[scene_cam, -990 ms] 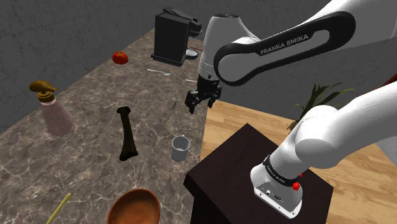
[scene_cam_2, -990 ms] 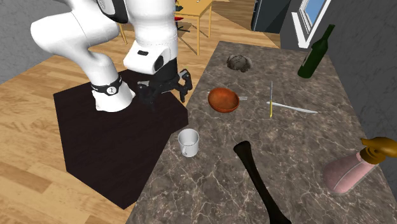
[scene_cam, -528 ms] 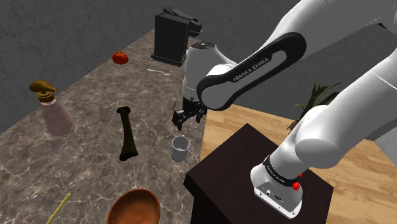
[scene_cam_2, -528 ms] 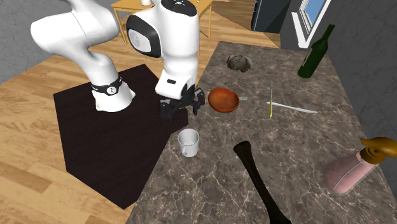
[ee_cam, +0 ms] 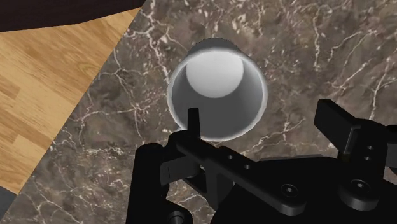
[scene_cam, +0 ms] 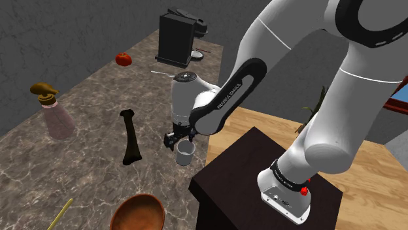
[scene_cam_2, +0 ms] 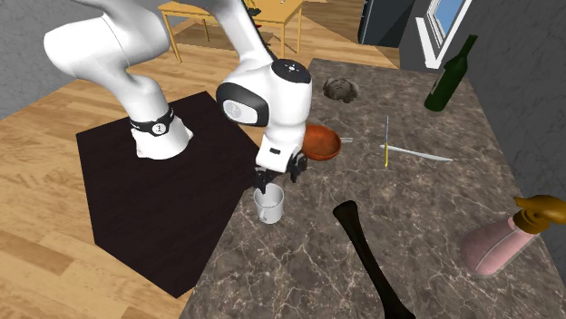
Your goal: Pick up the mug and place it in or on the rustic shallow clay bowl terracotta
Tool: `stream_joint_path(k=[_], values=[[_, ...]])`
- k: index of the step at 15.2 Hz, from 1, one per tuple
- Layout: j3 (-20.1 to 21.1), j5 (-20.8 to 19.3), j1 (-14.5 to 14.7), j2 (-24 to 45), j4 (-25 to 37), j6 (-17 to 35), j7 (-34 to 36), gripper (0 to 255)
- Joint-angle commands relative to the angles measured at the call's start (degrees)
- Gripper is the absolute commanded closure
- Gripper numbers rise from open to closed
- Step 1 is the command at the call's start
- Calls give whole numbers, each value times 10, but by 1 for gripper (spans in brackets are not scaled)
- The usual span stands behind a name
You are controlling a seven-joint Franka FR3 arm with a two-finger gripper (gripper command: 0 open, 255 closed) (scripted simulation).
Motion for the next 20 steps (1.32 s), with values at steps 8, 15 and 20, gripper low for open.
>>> stream_joint_path(k=[8, 15, 20], values=[[-51, -78, 47, 106, 31, 66, 69, 0], [-54, -81, 50, 111, 32, 69, 72, 0], [-54, -81, 50, 111, 32, 69, 71, 255]])
